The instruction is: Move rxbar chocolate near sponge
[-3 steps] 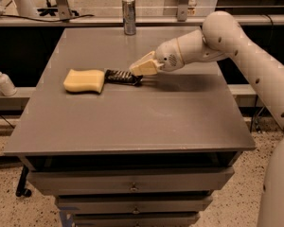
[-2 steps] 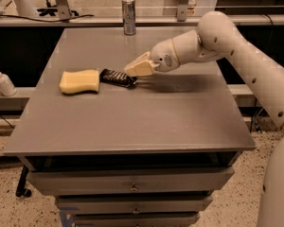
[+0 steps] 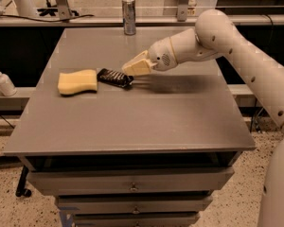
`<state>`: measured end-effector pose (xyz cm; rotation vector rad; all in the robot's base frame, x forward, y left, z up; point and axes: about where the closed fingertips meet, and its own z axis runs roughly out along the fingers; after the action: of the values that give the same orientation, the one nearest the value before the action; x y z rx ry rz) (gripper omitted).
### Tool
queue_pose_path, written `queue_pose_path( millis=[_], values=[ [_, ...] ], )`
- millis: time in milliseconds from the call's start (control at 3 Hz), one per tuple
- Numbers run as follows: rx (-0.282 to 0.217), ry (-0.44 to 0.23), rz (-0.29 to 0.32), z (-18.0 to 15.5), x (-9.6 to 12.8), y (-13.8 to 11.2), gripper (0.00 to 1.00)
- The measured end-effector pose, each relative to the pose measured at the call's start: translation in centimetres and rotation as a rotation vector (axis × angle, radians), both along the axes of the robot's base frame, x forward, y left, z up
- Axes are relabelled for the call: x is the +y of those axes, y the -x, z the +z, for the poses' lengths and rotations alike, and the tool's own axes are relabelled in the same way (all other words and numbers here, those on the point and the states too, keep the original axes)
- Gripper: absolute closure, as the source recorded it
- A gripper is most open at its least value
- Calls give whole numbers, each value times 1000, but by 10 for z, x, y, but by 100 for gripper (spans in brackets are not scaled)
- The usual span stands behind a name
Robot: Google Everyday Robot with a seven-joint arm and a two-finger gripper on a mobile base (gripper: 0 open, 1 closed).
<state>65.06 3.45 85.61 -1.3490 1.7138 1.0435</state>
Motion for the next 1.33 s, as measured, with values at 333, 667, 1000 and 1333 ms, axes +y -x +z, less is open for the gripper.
queue_pose_path(
  millis=[333, 667, 1000, 1333],
  values=[
    [-10, 0, -9, 3, -1, -1, 36],
    [-13, 8, -21, 2, -1, 0, 11],
    [-20, 17, -48, 2, -2, 0, 0],
    [-64, 27, -120, 12, -20, -11, 0]
  ],
)
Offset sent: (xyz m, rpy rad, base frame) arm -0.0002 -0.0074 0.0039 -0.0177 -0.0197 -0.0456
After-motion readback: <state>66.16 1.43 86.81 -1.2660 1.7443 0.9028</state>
